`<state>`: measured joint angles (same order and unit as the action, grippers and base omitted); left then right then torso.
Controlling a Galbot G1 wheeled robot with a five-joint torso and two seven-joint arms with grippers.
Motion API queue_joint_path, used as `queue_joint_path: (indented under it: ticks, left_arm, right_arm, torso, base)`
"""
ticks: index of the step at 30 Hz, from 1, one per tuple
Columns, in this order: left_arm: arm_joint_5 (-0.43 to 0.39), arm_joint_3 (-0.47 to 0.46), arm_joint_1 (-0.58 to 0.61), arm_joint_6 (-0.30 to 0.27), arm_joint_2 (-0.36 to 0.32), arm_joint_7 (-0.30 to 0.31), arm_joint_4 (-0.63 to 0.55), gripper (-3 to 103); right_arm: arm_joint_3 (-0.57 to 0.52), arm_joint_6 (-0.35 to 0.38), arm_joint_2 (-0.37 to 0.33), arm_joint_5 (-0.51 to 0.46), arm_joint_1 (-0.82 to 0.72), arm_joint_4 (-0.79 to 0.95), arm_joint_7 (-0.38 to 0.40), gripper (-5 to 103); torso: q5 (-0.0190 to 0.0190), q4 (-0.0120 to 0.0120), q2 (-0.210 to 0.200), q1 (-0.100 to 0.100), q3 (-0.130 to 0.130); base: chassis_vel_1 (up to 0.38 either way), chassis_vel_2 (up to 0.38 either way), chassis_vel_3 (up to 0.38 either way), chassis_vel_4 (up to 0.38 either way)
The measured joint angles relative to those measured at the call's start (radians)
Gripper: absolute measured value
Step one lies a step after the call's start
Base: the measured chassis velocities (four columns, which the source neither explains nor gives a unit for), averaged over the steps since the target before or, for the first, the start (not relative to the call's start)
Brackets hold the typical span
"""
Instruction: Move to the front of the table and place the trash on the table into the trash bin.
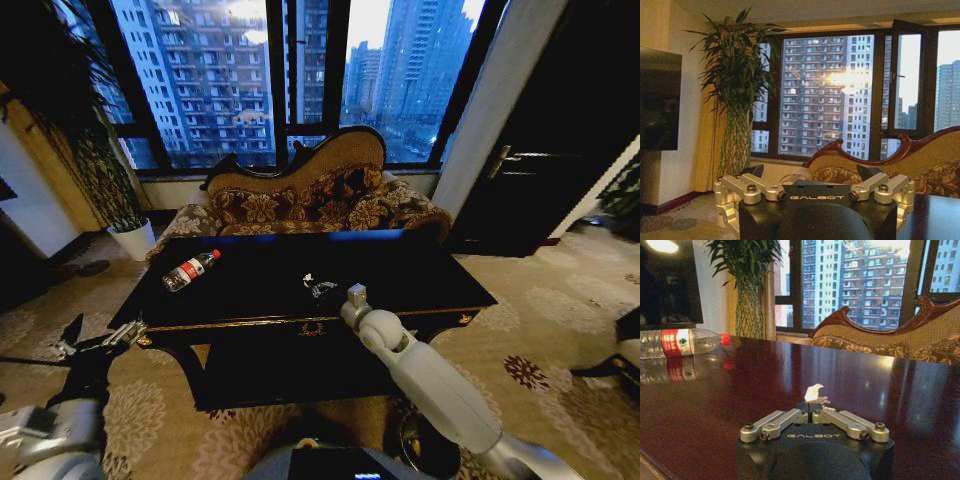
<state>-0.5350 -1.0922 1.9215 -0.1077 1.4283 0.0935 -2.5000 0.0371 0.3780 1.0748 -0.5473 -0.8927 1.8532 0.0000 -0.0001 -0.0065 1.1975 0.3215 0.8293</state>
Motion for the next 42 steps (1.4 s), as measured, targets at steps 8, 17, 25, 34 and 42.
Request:
queue_joint_path:
  ticks: [8,17,25,34,42]
  left_arm:
    - [-0.001,0.008,-0.006,0.000,-0.008,0.000,0.001,100]
    - [-0.032,0.004,-0.025,0.000,-0.038,0.006,0.023,100]
    - [-0.050,0.011,-0.039,0.001,-0.055,0.004,0.032,100]
    - [-0.076,-0.006,-0.038,0.004,-0.071,0.001,0.036,100]
    - [-0.082,-0.015,-0.031,0.008,-0.074,0.001,0.036,100]
  right_arm:
    - [-0.129,-0.016,0.021,0.001,-0.041,0.058,0.000,0]
    - [-0.375,-0.031,-0.008,0.076,-0.169,0.087,0.000,0]
    - [-0.516,-0.040,-0.015,0.075,-0.245,0.081,0.000,0]
    - [-0.585,-0.043,-0.025,0.005,-0.258,0.090,0.000,0]
    - [-0.609,-0.043,-0.003,0.011,-0.283,0.104,0.000,0]
  torso:
    - [0.0000,0.0002,0.000,0.000,0.000]
    - [0.0002,-0.0003,0.000,0.000,0.000]
    - [0.0002,0.0000,0.000,0.000,0.000]
    - [0.0000,0.0001,0.000,0.000,0.000]
    - [0.0000,0.0000,0.000,0.000,0.000]
  base:
    - [0.000,0.000,0.000,0.000]
    - [0.000,0.000,0.000,0.000]
    - [0.000,0.000,0.000,0.000]
    - [0.000,0.000,0.000,0.000]
    - [0.000,0.000,0.000,0.000]
